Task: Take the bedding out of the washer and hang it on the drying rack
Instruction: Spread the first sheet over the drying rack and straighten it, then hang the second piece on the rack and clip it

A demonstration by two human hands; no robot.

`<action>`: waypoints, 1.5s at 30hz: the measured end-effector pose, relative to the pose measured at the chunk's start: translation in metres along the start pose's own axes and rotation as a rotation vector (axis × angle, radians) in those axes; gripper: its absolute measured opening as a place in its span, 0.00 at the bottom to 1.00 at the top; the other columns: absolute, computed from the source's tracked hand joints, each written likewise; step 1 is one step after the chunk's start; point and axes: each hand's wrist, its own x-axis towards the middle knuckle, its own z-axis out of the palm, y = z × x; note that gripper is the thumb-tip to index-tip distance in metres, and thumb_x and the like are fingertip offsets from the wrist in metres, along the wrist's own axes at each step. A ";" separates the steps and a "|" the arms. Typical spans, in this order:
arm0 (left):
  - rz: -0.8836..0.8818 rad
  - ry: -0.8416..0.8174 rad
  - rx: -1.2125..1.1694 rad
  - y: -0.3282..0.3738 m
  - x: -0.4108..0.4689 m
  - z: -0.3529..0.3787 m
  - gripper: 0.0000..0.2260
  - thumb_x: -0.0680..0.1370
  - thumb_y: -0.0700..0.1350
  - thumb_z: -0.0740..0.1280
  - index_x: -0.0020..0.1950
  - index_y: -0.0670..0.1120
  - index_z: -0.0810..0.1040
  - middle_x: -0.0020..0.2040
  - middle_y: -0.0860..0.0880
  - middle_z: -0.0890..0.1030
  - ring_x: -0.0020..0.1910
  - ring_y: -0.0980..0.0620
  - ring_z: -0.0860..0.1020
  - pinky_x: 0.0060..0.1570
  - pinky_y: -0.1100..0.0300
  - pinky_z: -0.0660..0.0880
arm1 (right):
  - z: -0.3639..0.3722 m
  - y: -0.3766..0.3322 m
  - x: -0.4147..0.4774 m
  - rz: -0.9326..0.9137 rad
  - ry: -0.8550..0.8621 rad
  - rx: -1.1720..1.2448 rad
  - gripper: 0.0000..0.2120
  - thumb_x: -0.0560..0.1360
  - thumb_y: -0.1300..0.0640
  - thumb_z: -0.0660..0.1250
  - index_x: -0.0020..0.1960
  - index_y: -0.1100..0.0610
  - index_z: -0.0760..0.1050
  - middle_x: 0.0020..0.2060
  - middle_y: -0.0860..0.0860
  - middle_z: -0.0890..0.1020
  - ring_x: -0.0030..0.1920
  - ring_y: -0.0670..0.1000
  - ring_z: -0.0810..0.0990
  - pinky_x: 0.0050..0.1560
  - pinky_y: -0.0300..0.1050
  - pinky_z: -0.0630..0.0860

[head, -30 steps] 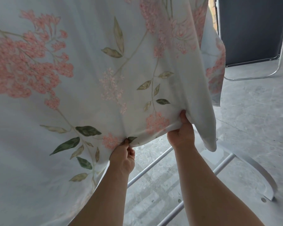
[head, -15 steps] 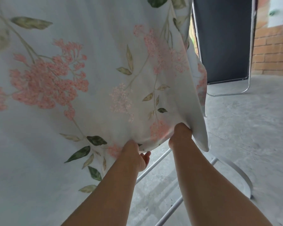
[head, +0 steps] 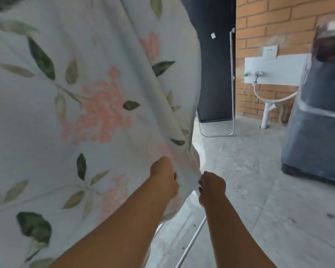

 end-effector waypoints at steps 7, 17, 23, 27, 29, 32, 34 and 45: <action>0.379 -0.123 0.325 0.153 -0.178 0.065 0.11 0.79 0.43 0.64 0.38 0.45 0.69 0.35 0.45 0.70 0.31 0.48 0.70 0.31 0.60 0.63 | 0.062 -0.190 -0.167 -0.050 -0.064 -0.184 0.15 0.80 0.66 0.59 0.65 0.70 0.74 0.67 0.67 0.75 0.60 0.64 0.80 0.64 0.53 0.73; 0.970 0.013 0.798 0.242 -0.244 0.102 0.06 0.80 0.48 0.64 0.44 0.53 0.70 0.40 0.54 0.77 0.42 0.49 0.78 0.43 0.52 0.74 | 0.097 -0.336 -0.252 -0.149 -0.155 -0.410 0.11 0.80 0.61 0.63 0.60 0.63 0.79 0.54 0.56 0.85 0.53 0.56 0.84 0.62 0.51 0.77; 1.108 0.072 0.988 0.239 -0.208 0.092 0.02 0.79 0.42 0.64 0.51 0.48 0.73 0.45 0.50 0.80 0.46 0.45 0.77 0.46 0.49 0.76 | 0.127 -0.350 -0.222 -0.121 -0.165 -0.532 0.12 0.82 0.59 0.59 0.60 0.60 0.78 0.53 0.56 0.83 0.53 0.57 0.82 0.62 0.51 0.76; 1.134 0.077 0.982 0.265 -0.176 0.101 0.03 0.79 0.44 0.65 0.52 0.48 0.76 0.47 0.50 0.81 0.46 0.46 0.78 0.47 0.51 0.76 | 0.169 -0.351 -0.191 -0.119 -0.183 -0.639 0.11 0.81 0.57 0.59 0.56 0.60 0.77 0.55 0.57 0.82 0.53 0.58 0.82 0.63 0.52 0.76; 1.133 0.083 0.977 0.279 -0.158 0.109 0.03 0.79 0.44 0.66 0.52 0.48 0.76 0.47 0.50 0.81 0.46 0.46 0.79 0.46 0.52 0.76 | 0.193 -0.353 -0.175 -0.114 -0.197 -0.702 0.11 0.81 0.53 0.60 0.54 0.58 0.77 0.56 0.57 0.82 0.53 0.56 0.81 0.61 0.51 0.76; 1.087 0.065 0.954 0.296 -0.138 0.122 0.02 0.79 0.45 0.66 0.50 0.50 0.75 0.45 0.52 0.82 0.44 0.47 0.79 0.44 0.53 0.76 | 0.218 -0.358 -0.149 -0.060 -0.213 -0.776 0.19 0.82 0.44 0.58 0.63 0.57 0.75 0.60 0.56 0.80 0.62 0.58 0.79 0.65 0.52 0.74; 1.081 0.065 0.933 0.305 -0.129 0.133 0.02 0.78 0.45 0.66 0.48 0.51 0.75 0.43 0.54 0.82 0.41 0.49 0.79 0.40 0.51 0.78 | 0.229 -0.363 -0.132 0.009 -0.233 -0.815 0.28 0.81 0.37 0.55 0.70 0.55 0.71 0.66 0.55 0.77 0.67 0.56 0.75 0.67 0.51 0.70; 0.917 0.360 0.865 0.339 -0.108 0.202 0.04 0.75 0.52 0.68 0.46 0.55 0.74 0.39 0.59 0.81 0.40 0.56 0.80 0.44 0.53 0.79 | 0.282 -0.428 -0.055 0.392 -0.696 -0.664 0.25 0.84 0.48 0.51 0.65 0.66 0.75 0.48 0.57 0.83 0.40 0.57 0.79 0.48 0.50 0.78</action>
